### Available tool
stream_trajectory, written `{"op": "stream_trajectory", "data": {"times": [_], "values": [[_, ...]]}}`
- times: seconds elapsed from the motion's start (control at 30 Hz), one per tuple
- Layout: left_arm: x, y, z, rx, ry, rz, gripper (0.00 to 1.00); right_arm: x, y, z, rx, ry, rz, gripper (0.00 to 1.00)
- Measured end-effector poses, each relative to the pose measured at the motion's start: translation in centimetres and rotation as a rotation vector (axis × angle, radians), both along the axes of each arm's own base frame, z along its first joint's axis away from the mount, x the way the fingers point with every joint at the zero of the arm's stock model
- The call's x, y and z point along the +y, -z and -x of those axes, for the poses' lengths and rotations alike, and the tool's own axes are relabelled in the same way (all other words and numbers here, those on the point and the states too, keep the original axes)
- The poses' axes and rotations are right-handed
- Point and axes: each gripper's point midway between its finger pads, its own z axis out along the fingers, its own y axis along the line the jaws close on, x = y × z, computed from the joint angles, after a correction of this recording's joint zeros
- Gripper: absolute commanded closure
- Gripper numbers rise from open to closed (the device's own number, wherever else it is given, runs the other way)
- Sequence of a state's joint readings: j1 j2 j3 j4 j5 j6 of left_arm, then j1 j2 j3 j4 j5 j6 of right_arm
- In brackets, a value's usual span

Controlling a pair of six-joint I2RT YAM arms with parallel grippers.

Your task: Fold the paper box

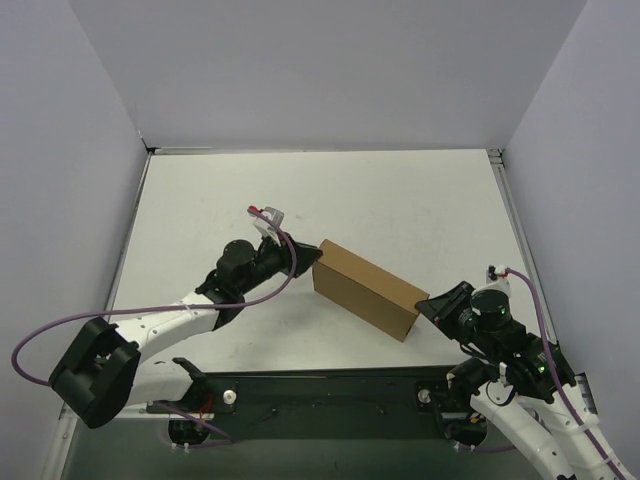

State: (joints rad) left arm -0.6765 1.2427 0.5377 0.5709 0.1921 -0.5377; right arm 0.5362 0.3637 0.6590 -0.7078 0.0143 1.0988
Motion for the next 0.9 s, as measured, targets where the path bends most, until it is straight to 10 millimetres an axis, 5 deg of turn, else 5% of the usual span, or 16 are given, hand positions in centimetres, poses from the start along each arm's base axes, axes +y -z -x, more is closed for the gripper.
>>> {"op": "stream_trajectory", "data": {"times": [0.33,0.9], "values": [[0.2,0.4,0.3,-0.009,0.017,0.076,0.82,0.0,0.3,-0.1,-0.006,-0.009,0.016,1.00],[1.1,0.5,0.3,-0.041,-0.013,0.077,0.85,0.6,0.5,-0.7,-0.055,-0.021,0.030,1.00]]}}
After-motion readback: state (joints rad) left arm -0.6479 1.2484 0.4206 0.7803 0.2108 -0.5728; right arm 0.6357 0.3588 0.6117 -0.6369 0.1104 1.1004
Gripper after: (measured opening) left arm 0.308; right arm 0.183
